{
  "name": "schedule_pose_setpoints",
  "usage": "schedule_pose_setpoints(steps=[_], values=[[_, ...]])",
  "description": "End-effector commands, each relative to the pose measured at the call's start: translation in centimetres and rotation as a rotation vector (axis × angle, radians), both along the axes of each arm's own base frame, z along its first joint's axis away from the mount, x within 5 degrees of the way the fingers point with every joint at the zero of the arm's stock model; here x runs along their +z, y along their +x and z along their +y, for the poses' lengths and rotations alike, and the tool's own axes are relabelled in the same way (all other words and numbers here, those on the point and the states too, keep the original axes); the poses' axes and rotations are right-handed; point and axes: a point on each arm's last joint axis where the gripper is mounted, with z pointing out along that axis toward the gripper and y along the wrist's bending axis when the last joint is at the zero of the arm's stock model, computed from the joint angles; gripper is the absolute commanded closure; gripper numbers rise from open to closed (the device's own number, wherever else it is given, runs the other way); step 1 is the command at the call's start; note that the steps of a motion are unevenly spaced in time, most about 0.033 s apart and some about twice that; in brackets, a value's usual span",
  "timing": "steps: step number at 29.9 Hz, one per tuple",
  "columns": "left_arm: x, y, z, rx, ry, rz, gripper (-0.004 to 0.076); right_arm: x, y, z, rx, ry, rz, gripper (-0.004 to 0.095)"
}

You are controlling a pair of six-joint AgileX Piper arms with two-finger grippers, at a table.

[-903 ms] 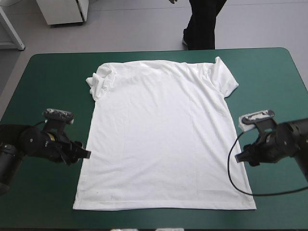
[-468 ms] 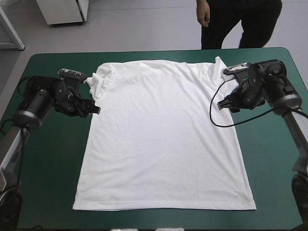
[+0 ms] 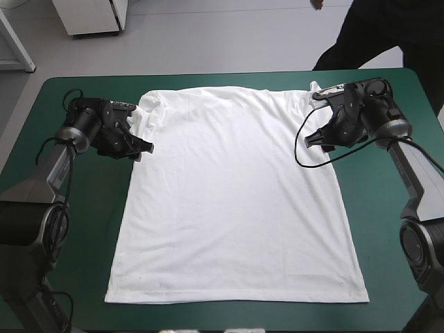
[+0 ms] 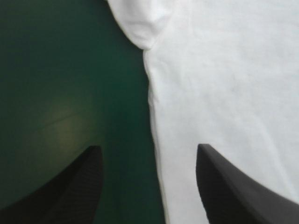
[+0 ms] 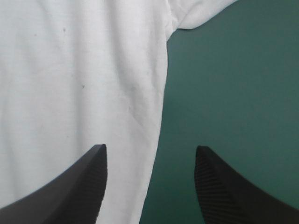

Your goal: Fold the cloth

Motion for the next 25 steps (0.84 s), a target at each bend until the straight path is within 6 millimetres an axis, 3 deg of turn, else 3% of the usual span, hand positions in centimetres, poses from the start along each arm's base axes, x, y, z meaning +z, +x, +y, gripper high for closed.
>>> schedule_pose_setpoints(steps=[1,8,13,20,25], values=[[1.5,0.6,-0.4,0.001,-0.045,-0.069,0.0290,2.2,0.0,-1.0,-0.021,0.016,-0.096,0.0382],[-0.5,1.3,-0.6,0.004,-0.060,-0.017,0.0302,1.7,0.6,-2.6,-0.064,0.064,-0.077,0.0382],[-1.5,1.5,-0.6,0.005,-0.058,0.021,0.0428,1.4,0.8,-3.0,-0.062,0.065,-0.071,0.0382],[-3.2,1.8,-1.0,-0.002,-0.087,0.071,0.0731,-0.2,2.2,-2.9,-0.044,0.063,-0.080,0.0381],[-3.4,1.8,-1.1,-0.022,-0.090,0.080,0.0733,-1.9,3.4,-2.8,-0.038,0.055,-0.047,0.0381]])
